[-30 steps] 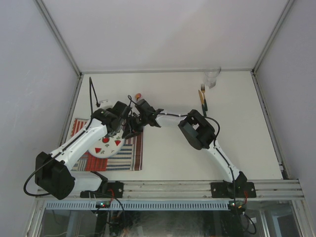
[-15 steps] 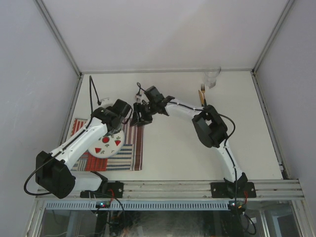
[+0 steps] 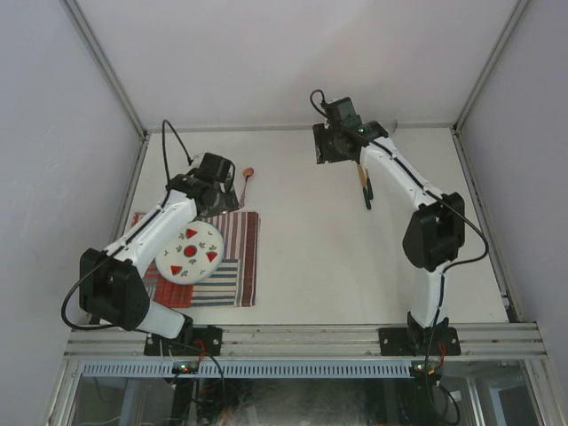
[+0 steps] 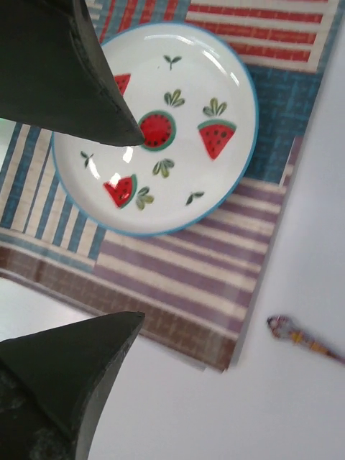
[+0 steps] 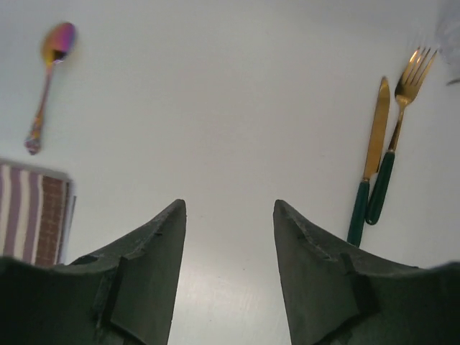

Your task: Set the dinner table for one person

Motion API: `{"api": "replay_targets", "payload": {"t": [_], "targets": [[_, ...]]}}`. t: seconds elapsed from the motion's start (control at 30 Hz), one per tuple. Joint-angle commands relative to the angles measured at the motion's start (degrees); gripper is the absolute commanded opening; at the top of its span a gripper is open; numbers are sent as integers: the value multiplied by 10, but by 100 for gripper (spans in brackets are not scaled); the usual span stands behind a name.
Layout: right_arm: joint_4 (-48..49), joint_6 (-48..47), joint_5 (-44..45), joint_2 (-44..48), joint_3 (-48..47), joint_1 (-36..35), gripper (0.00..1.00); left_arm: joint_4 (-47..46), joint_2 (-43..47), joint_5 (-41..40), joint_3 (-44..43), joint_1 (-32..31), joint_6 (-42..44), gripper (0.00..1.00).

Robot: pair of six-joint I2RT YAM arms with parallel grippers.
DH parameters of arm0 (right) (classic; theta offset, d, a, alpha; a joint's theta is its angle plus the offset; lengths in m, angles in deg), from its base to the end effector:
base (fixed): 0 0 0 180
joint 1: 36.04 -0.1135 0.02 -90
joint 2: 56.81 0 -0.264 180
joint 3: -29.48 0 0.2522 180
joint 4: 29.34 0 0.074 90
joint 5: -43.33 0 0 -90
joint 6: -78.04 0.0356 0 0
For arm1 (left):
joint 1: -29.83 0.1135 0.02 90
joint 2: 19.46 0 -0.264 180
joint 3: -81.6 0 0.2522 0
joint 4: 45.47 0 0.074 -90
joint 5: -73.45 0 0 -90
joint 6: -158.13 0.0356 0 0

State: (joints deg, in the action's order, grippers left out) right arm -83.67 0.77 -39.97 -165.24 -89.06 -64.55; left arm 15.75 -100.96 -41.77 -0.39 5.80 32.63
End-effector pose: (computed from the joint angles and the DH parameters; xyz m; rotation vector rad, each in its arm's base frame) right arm 0.3799 0.2017 0.3320 -0.2646 2.3316 0.2203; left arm 0.2666 -0.1022 0.2841 -0.3925 2.4561 0.1603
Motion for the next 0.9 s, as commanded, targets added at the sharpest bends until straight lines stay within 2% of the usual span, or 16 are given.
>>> {"api": "replay_targets", "payload": {"t": [0.0,0.07,0.1,0.17,0.27,0.4,0.6,0.73,0.87], "targets": [[-145,6,-115,-76,-77,16,55,3,2,32,-28,77,50,100],[-100,-3,-144,-61,-38,-2,64,-39,13,96,0,122,58,100],[-80,-8,-137,-56,-17,-14,72,-38,4,124,-1,144,59,100],[-42,-12,-151,-53,15,-30,75,-16,-27,109,-12,164,66,100],[5,-12,-212,-74,34,-37,75,-28,-45,63,-7,166,77,100],[-38,-23,-225,-119,-9,-54,71,-15,-88,63,-42,169,87,100],[30,1,-284,-102,29,-55,72,-32,-146,44,-78,172,103,100],[30,30,-345,-147,-6,-58,70,-28,-196,44,-125,180,116,99],[19,32,-334,-166,-46,-74,69,-18,-236,59,-164,188,125,99]]}}
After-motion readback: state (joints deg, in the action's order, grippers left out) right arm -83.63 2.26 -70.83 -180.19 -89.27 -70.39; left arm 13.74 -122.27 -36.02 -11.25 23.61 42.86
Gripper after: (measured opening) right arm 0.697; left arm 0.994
